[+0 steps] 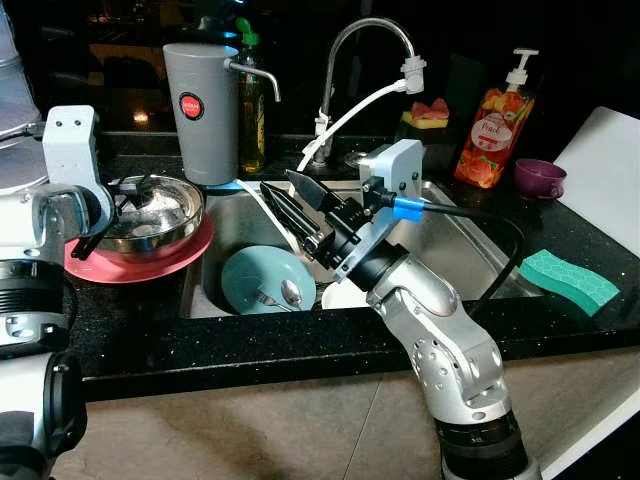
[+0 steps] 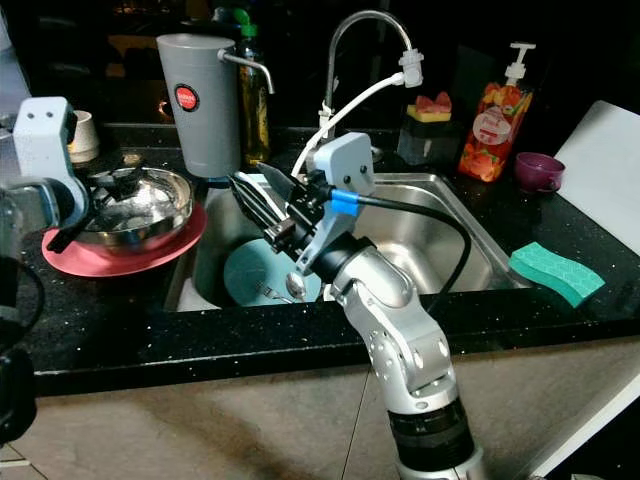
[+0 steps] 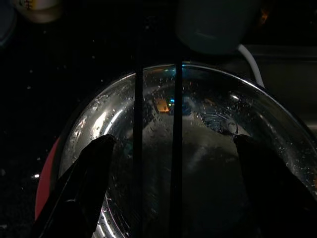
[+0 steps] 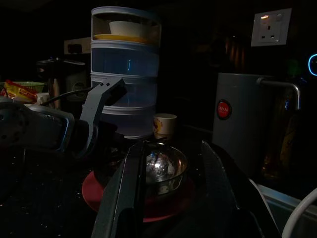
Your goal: Kitchen organization
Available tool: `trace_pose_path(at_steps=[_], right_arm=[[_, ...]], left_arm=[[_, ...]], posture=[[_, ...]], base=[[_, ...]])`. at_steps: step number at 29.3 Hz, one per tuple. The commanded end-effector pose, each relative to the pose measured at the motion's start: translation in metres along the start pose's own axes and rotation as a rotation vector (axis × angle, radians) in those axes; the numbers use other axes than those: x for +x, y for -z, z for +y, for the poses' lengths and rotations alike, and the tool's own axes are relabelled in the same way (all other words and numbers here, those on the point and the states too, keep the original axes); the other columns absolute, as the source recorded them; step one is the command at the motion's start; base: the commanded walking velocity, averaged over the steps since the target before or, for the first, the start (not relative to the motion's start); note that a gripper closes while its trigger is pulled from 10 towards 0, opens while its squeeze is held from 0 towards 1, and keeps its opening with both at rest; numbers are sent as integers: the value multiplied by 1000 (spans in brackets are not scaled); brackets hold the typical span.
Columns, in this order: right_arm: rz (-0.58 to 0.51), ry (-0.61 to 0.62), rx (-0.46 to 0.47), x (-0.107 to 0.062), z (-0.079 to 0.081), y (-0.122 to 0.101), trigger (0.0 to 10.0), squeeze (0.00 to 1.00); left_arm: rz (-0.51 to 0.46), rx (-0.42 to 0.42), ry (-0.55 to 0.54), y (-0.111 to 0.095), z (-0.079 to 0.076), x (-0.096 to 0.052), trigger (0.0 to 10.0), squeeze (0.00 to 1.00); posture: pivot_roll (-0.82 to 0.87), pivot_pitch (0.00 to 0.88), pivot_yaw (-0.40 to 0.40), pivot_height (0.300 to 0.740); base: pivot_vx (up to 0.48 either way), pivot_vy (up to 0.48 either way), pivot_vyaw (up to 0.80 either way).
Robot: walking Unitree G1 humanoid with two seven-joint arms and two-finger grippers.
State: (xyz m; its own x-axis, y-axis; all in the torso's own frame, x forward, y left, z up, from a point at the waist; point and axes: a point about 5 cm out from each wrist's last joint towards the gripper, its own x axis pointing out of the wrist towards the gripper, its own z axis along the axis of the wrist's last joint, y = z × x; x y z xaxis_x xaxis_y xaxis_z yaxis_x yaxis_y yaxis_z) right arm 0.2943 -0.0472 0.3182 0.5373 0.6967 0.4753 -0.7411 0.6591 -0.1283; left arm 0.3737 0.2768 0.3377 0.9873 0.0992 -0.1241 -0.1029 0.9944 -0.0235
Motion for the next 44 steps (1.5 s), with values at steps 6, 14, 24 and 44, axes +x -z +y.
trace_pose_path(at_steps=[6, 14, 24, 44], right_arm=[[-18, -4, -8, 2, 1, -5, 10000, 0], [-26, 4, -10, 2, 0, -7, 10000, 0], [-31, 5, -11, 2, 0, -8, 10000, 0], [-33, 5, -6, 2, 0, -9, 10000, 0]], left_arm=[[39, 9, -17, 12, 3, 5, 10000, 0], [55, -3, -7, 19, -1, 10, 10000, 0], [66, -14, 4, 23, -3, 15, 4588, 0], [64, -38, 19, 23, -8, 20, 0, 0]], posture=[[183, 70, -33, 740], [175, 60, -30, 740], [171, 49, -31, 740], [169, 56, -36, 740]], base=[[0, 0, 0], [0, 0, 0], [0, 0, 0], [0, 0, 0]])
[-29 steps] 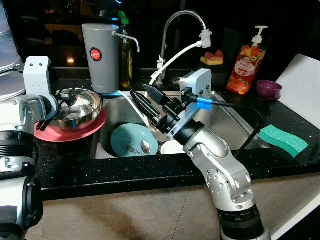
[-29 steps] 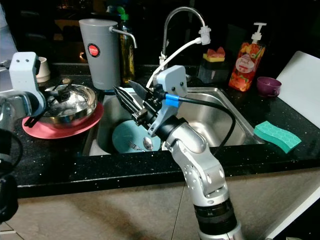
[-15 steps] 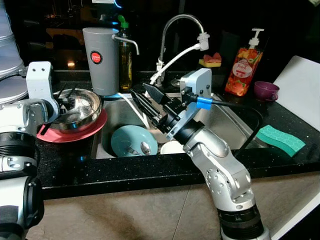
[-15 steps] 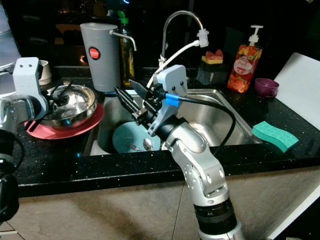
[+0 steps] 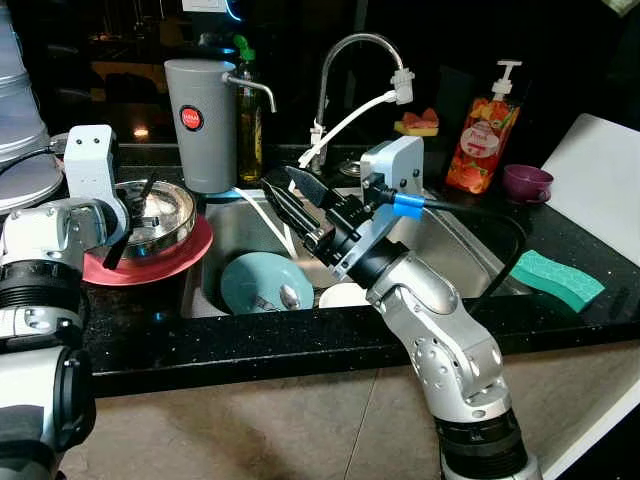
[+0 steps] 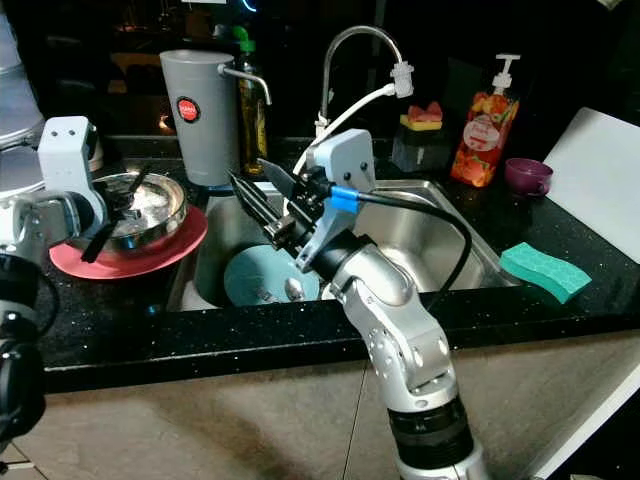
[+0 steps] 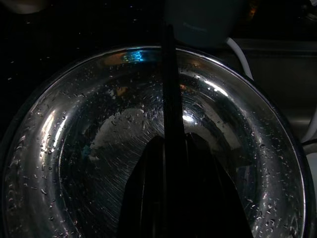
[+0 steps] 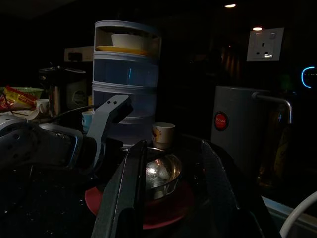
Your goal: Kitchen organization
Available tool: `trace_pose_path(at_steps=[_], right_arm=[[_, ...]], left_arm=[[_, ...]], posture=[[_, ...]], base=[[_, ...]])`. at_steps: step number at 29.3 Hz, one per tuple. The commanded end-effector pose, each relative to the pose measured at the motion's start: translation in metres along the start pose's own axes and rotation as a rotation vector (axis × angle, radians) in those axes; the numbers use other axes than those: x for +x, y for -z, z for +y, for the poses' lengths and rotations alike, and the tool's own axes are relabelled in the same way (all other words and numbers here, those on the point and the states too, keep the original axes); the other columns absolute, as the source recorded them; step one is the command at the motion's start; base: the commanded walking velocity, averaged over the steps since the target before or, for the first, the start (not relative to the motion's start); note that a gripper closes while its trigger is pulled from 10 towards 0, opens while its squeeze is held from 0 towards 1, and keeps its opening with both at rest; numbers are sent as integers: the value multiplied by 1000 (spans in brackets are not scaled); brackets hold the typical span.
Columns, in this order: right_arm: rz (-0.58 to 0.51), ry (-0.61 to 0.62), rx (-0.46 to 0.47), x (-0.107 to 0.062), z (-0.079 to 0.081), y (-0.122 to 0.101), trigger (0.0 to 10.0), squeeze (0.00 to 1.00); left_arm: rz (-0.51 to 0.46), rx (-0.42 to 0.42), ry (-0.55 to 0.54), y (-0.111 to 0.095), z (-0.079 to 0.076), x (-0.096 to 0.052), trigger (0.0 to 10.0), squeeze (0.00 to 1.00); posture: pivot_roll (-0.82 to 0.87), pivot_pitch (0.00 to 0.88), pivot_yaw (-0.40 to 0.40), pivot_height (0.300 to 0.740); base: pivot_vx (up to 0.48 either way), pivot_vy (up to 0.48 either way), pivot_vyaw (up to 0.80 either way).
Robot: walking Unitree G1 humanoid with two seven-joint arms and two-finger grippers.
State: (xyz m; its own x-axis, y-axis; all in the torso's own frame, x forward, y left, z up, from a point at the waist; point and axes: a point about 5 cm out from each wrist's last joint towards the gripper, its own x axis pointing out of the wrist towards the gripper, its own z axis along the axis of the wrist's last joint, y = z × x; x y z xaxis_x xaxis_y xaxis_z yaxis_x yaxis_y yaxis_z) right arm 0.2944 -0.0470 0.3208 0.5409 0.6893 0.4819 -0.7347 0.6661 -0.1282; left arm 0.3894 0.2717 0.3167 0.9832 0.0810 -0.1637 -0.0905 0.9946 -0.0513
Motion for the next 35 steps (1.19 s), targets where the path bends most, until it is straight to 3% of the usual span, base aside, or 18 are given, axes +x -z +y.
trace_pose_path(at_steps=[1, 3, 5, 7, 8, 11, 13, 17, 22, 23, 24, 25, 27, 35], right_arm=[[-26, -3, -1, 1, 0, -6, 10000, 0], [-26, -2, 0, 1, 0, -6, 10000, 0], [-26, 0, 2, 1, 0, -6, 10000, 0], [-26, 0, 2, 1, 0, -6, 10000, 0], [-25, 1, 2, 1, 0, -6, 10000, 0], [-24, 6, 6, 1, 0, -5, 10000, 0], [-24, 7, 7, 1, -1, -5, 10000, 0], [-20, 29, 16, 0, -1, -4, 10000, 0], [-19, 36, 18, -1, -2, -3, 10000, 0], [-17, 50, 19, -2, -3, -2, 10000, 0], [-11, 105, 18, -5, -8, 0, 10000, 0], [-11, 105, 18, -5, -8, 0, 10000, 0], [-1, 181, 6, -8, -16, 2, 10000, 0], [53, 380, -63, -20, -41, 10, 10000, 0]], left_arm=[[12, -8, -5, 2, -2, 2, 0, 0], [-16, 0, -23, -2, -1, 2, 0, 0], [-121, 29, -62, -15, 0, -1, 0, 0], [-121, 29, -62, -15, 0, -1, 0, 0], [-194, 56, -75, -25, -1, -4, 9765, 0], [-416, 51, -30, -60, -13, -17, 10000, 0], [-443, 42, -19, -65, -15, -20, 10000, 0], [-513, 72, 119, -68, -39, -25, 10000, 0], [-526, 72, 151, -66, -45, -24, 10000, 0], [-513, 77, 226, -60, -57, -23, 10000, 0], [-471, 153, 386, -36, -88, -20, 10000, 0], [-471, 153, 386, -36, -88, -20, 10000, 0], [-435, 189, 467, -17, -107, -17, 10000, 0], [-356, 201, 518, 10, -133, -6, 10000, 0]], posture=[[169, 56, -36, 740], [173, 60, -38, 740], [173, 60, -38, 740], [173, 60, -38, 740], [173, 60, -38, 740], [172, 64, -38, 740], [172, 64, -38, 740], [168, 70, -38, 740], [168, 70, -38, 740], [164, 73, -38, 740], [164, 73, -38, 740], [164, 73, -38, 740], [164, 73, -38, 740], [138, 83, -31, 740]], base=[[0, 0, 0], [0, 0, 0], [0, 0, 0], [0, 0, 0], [0, 0, 0], [0, 0, 0], [0, 0, 0], [0, 0, 0], [0, 0, 0], [0, 0, 0], [0, 0, 0], [0, 0, 0], [0, 0, 0], [0, 0, 0]])
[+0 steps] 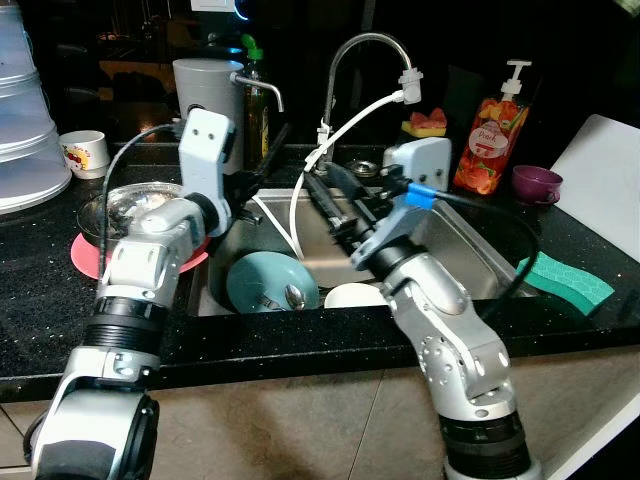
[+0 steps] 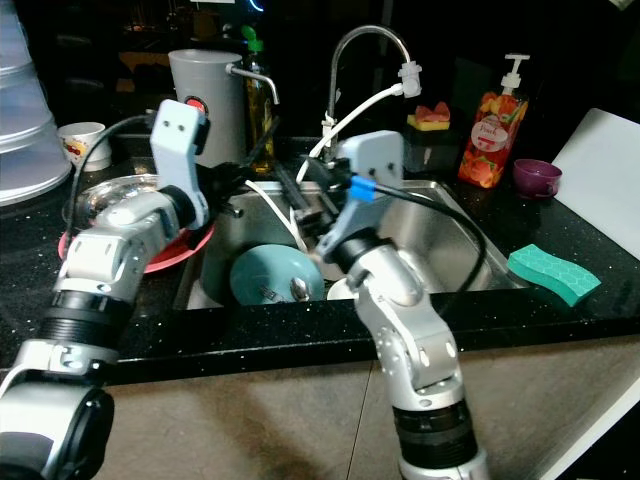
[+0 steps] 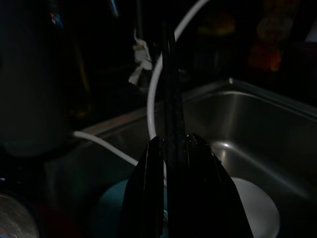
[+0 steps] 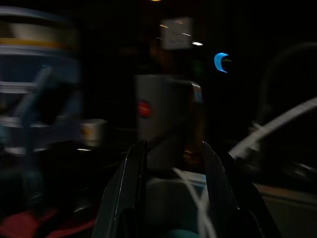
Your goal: Kitchen organization
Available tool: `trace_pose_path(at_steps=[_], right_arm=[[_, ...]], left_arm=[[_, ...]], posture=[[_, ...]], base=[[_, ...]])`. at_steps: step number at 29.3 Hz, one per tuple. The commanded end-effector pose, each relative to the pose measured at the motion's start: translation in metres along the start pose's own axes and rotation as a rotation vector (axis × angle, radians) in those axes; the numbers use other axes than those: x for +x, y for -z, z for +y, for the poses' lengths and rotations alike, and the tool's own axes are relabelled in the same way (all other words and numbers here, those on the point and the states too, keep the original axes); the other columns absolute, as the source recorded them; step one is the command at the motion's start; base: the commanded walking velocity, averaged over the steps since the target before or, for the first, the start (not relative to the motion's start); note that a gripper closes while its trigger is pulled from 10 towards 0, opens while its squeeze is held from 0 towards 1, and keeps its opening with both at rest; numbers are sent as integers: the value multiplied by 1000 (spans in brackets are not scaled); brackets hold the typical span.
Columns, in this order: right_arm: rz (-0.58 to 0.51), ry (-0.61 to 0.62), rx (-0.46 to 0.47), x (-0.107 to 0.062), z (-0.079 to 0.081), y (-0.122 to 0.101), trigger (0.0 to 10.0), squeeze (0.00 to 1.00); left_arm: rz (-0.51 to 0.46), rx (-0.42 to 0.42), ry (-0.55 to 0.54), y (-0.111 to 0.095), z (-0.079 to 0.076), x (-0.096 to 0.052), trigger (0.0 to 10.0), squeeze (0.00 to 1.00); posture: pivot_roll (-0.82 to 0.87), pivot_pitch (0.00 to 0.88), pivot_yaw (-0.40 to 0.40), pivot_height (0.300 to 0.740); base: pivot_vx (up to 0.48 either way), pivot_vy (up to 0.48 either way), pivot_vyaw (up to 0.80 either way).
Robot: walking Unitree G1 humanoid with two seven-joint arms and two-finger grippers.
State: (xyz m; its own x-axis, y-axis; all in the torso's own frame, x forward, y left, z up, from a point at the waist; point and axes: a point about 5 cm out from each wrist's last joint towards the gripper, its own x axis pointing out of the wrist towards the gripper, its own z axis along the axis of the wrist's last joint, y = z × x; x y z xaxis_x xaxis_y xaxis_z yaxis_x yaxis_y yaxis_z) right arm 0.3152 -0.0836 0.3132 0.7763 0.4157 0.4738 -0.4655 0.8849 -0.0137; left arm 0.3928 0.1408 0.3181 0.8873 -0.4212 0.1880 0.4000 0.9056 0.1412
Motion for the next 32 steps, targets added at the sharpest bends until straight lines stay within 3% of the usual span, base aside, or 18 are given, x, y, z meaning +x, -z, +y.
trace_pose_path(at_steps=[1, 3, 9, 11, 13, 14, 17, 19, 21, 29, 32], right_arm=[[35, 69, -20, -3, -10, 9, 10000, 0], [69, 168, -45, -9, -24, 17, 10000, 0], [117, 271, -78, -17, -35, 30, 10000, 0], [136, 337, -84, -21, -41, 36, 10000, 0], [145, 391, -80, -24, -46, 39, 10000, 0], [146, 413, -77, -26, -49, 40, 10000, 0], [145, 417, -77, -26, -49, 40, 10000, 0], [145, 430, -77, -27, -50, 41, 10000, 0], [144, 436, -77, -27, -51, 41, 10000, 0], [139, 459, -81, -30, -52, 40, 10000, 0], [136, 465, -84, -30, -52, 39, 10000, 0]], left_arm=[[32, 9, 29, 11, -9, 5, 10000, 0], [47, 13, 57, 21, -18, 13, 10000, 0], [101, 41, 93, 31, -21, 19, 10000, 0], [135, 111, 117, 37, -23, 22, 10000, 0], [131, 363, 173, 37, -28, 23, 10000, 55], [127, 513, 254, 40, -36, 23, 10000, 106], [129, 523, 277, 41, -37, 23, 10000, 122], [154, 520, 395, 48, -44, 20, 10000, 145], [165, 523, 442, 51, -46, 18, 10000, 145], [219, 659, 633, 70, -59, 13, 10000, 157], [247, 660, 672, 78, -63, 11, 10000, 149]], posture=[[132, 90, -27, 740], [126, 102, -18, 740], [128, 117, -7, 740], [131, 128, 1, 740], [132, 137, 6, 740], [133, 139, 8, 740], [134, 143, 11, 740], [132, 149, 14, 740], [131, 150, 15, 740], [126, 153, 15, 740], [114, 154, 16, 740]], base=[[0, 0, 0], [0, 0, 0], [0, 0, 0], [0, 0, 0], [0, 0, 0], [0, 0, 0], [0, 0, 0], [0, 0, 0], [0, 0, 0], [0, 0, 0], [0, 0, 0]])
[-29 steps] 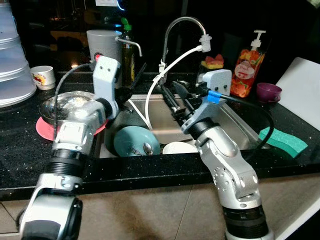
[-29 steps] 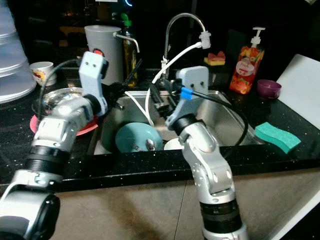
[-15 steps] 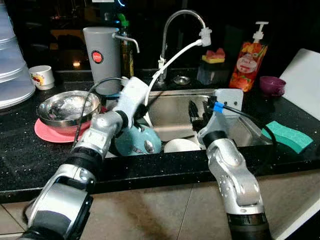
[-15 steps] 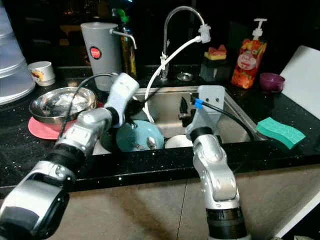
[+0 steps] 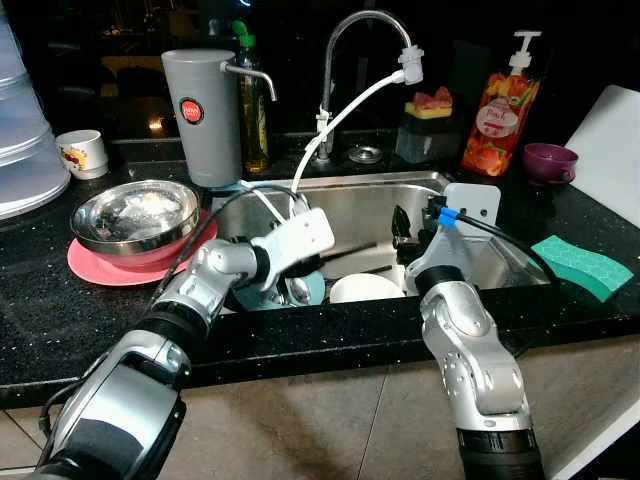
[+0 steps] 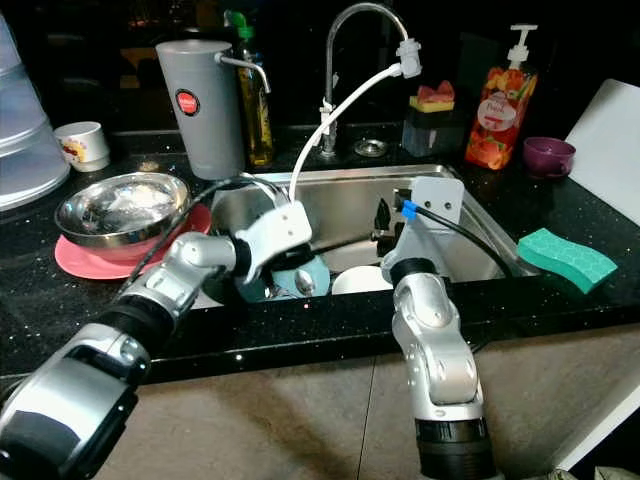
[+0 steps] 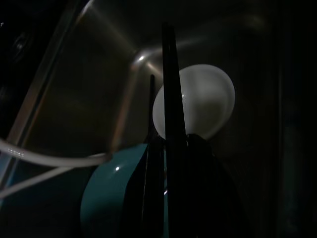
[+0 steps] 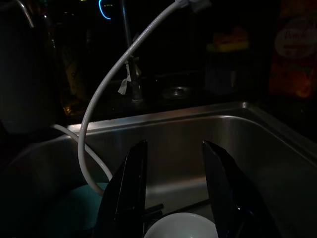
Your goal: Kitchen organization
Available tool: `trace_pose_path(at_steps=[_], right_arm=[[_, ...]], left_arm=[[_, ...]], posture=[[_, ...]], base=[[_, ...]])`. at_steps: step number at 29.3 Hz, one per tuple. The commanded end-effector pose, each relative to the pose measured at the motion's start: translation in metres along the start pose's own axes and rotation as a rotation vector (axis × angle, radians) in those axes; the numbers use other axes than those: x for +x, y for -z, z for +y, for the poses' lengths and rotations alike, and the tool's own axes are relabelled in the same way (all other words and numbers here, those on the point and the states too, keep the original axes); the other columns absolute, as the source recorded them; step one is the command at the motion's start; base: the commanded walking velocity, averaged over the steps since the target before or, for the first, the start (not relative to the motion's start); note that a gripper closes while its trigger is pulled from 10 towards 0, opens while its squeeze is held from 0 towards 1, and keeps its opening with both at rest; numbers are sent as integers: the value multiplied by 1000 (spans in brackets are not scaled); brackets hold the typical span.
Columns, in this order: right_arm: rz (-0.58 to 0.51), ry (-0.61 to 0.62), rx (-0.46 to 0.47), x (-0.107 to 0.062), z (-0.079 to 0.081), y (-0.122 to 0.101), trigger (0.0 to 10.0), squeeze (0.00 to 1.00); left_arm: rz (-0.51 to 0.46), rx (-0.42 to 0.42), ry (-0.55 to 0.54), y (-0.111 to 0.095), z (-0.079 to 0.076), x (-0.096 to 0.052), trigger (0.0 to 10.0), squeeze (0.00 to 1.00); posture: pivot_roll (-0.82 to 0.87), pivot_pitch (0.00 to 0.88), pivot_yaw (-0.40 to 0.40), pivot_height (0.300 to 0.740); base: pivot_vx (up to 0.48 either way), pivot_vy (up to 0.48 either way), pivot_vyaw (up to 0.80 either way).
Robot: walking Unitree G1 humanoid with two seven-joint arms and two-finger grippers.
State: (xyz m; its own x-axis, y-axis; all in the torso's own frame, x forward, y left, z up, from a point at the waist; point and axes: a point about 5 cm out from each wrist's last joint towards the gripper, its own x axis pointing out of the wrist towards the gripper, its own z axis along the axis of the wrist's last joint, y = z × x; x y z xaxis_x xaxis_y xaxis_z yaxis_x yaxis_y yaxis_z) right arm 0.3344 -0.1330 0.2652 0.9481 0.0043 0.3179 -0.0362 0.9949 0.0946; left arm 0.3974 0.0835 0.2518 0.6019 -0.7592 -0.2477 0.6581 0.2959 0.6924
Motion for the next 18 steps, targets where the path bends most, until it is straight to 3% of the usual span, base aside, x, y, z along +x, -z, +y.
trace_pose_path(at_steps=[1, 9, 10, 12, 13, 15, 18], right_arm=[[-14, 14, 0, -2, -2, -1, 10000, 0], [-22, 10, -14, -3, -1, -2, 10000, 0], [-23, 8, -17, -3, -1, -3, 10000, 0], [-24, 7, -18, -3, -1, -3, 10000, 0], [-25, 7, -17, -3, -1, -3, 10000, 0], [-30, 3, -14, -3, 1, -4, 10000, 0], [-31, 2, -13, -2, 1, -4, 10000, 0]], left_arm=[[54, 5, 84, 11, -15, 5, 10000, 145], [66, -5, 70, 13, -19, 10, 10000, 145], [69, 1, 60, 13, -19, 11, 8902, 122], [72, 7, 50, 13, -18, 11, 8745, 118], [75, 6, 28, 13, -17, 12, 7922, 122], [86, -7, -53, 13, -11, 12, 0, 125], [88, -8, -80, 13, -9, 11, 0, 114]], posture=[[114, 154, 16, 740], [102, 149, 16, 740], [99, 145, 16, 740], [99, 145, 16, 740], [99, 145, 16, 740], [99, 141, 17, 740], [99, 141, 17, 740]], base=[[0, 0, 0], [0, 0, 0], [0, 0, 0], [0, 0, 0], [0, 0, 0], [0, 0, 0], [0, 0, 0]])
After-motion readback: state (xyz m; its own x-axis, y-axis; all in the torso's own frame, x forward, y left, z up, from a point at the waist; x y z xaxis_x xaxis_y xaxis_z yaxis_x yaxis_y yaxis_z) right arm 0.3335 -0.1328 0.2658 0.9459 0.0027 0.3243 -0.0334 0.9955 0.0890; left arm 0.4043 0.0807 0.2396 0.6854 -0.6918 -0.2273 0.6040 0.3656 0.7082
